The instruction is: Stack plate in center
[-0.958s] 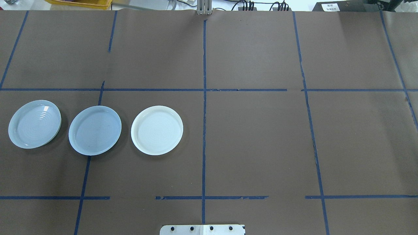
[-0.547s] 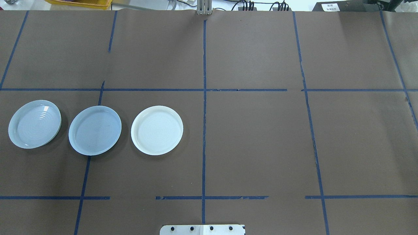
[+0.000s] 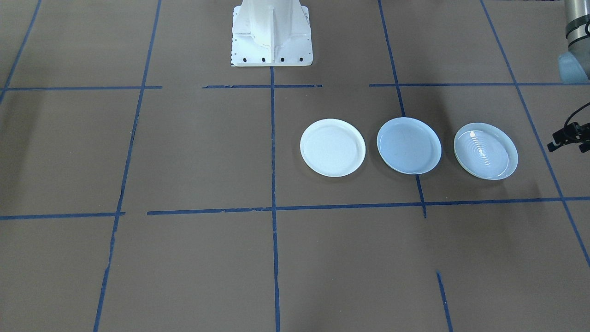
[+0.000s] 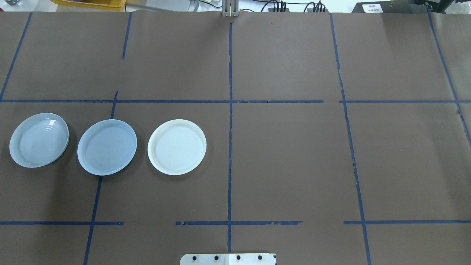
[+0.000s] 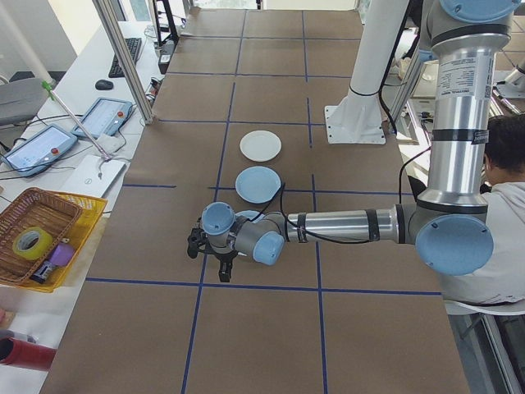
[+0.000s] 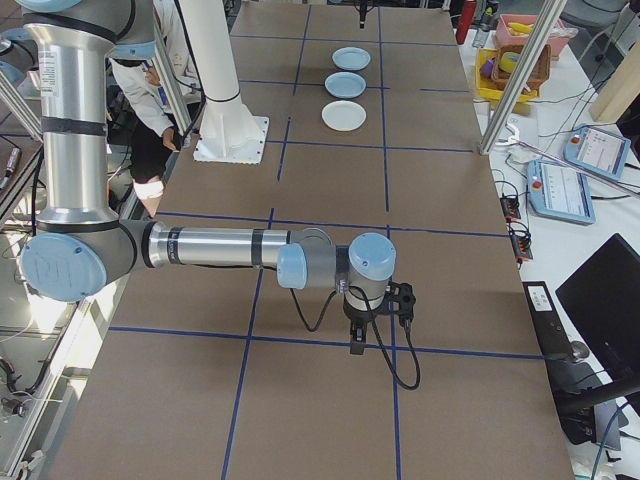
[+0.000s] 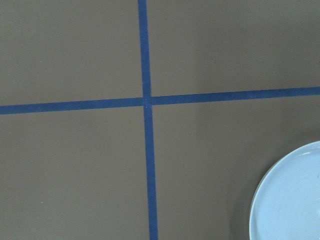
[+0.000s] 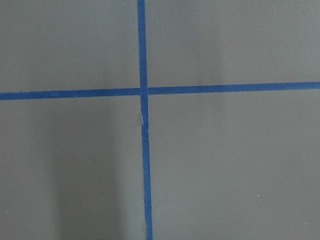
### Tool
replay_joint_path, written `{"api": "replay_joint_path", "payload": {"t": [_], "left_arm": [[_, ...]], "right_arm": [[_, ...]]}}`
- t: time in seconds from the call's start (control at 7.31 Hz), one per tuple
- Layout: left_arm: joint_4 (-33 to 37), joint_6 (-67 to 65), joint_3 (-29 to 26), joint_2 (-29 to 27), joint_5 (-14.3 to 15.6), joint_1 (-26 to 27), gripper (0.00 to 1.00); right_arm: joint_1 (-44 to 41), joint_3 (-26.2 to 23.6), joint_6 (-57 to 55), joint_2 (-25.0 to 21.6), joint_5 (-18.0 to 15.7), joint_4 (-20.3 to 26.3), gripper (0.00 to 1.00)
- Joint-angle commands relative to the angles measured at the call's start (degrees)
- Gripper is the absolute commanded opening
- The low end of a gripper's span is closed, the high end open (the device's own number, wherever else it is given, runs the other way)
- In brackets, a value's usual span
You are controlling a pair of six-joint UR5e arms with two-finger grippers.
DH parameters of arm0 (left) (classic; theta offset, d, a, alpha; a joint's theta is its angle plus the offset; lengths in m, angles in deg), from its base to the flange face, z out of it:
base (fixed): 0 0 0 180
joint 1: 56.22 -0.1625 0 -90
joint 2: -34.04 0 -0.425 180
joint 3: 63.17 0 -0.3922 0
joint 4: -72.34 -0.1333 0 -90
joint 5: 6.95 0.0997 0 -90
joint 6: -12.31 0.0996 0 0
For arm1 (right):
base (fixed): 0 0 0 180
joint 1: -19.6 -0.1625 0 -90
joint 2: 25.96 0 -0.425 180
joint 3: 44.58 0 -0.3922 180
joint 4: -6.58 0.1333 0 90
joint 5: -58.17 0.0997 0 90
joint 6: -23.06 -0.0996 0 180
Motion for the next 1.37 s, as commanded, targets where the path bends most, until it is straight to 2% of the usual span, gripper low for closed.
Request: {"api": "replay_joint_path", "payload": {"t": [0.0, 0.14, 0.27, 0.41, 0.82, 0.96, 1.23], "left_arm": [[5.98, -8.5, -0.64, 0.0, -0.07, -5.46, 1.0], [6.34, -9.74, -0.64, 0.0, -0.07, -6.79, 1.0], [6.34, -9.75, -0.64, 0.0, -0.07, -7.32, 0.95], [6.34, -9.75, -0.73, 0.0, 0.11, -7.59, 0.86], [6.25, -9.75, -2.05, 0.0, 0.11, -9.17, 0.85], [6.25, -9.67, -2.4, 0.0, 0.02, -9.17, 0.8], [6.34, -9.31, -2.32, 0.09, -0.07, -9.17, 0.23]], "right_arm": [[-0.09, 0.0, -0.02, 0.0, 0.01, 0.0, 1.0], [0.0, 0.0, -0.02, 0.0, 0.01, 0.0, 1.0], [0.0, 0.0, -0.02, 0.0, -0.08, 0.0, 1.0], [0.0, 0.0, 0.07, 0.0, 0.0, 0.0, 1.0], [0.0, 0.0, -0.02, 0.0, -0.08, 0.0, 1.0], [0.0, 0.0, 0.07, 0.0, -0.08, 0.0, 1.0], [0.0, 0.0, -0.02, 0.0, 0.0, 0.0, 1.0]]}}
